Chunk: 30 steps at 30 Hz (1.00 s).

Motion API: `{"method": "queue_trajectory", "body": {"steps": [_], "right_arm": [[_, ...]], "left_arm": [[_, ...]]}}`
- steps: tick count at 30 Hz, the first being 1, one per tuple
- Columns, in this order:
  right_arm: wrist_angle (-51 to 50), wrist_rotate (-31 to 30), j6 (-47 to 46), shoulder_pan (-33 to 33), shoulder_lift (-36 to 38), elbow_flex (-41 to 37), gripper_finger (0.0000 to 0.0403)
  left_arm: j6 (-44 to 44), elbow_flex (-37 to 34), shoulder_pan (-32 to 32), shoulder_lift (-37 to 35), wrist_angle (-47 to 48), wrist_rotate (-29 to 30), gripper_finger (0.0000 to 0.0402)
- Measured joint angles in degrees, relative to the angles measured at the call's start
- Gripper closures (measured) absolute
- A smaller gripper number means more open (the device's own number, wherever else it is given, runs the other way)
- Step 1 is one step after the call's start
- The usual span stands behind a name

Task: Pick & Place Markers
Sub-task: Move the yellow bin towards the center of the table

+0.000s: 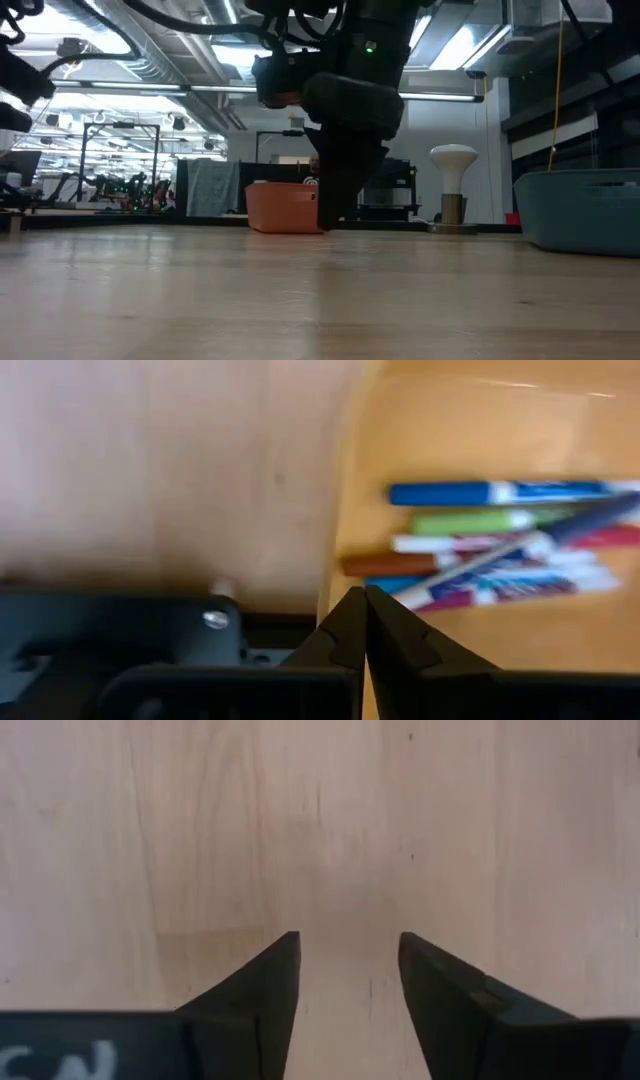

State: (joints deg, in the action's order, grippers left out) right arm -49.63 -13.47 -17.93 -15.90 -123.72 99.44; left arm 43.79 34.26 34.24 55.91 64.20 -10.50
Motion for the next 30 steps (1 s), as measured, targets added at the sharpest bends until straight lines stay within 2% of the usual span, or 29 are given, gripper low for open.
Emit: {"method": "queue_trajectory", "body": {"steps": [7,11,24,30], "right_arm": [[-0.6,0.0,-0.4,0.0,0.0,0.0,0.0252],[-2.9,0.0,-2.3,0.0,0.0,0.0,0.0256],[-10.7,-0.1,-6.8,-0.3,0.0,0.0,0.0257],[-15.4,0.0,-11.4,-1.8,1.3,0.0,0.0257]], "left_arm": [[-0.6,0.0,-1.5,8.8,-0.3,5.9,0.0399],[-3.5,0.0,-3.0,12.0,-4.4,7.0,0.0400],[-16.3,0.0,-12.2,12.5,-23.6,17.7,0.0400],[-26.2,0.0,-17.7,12.5,-32.0,22.6,0.0400]]}}
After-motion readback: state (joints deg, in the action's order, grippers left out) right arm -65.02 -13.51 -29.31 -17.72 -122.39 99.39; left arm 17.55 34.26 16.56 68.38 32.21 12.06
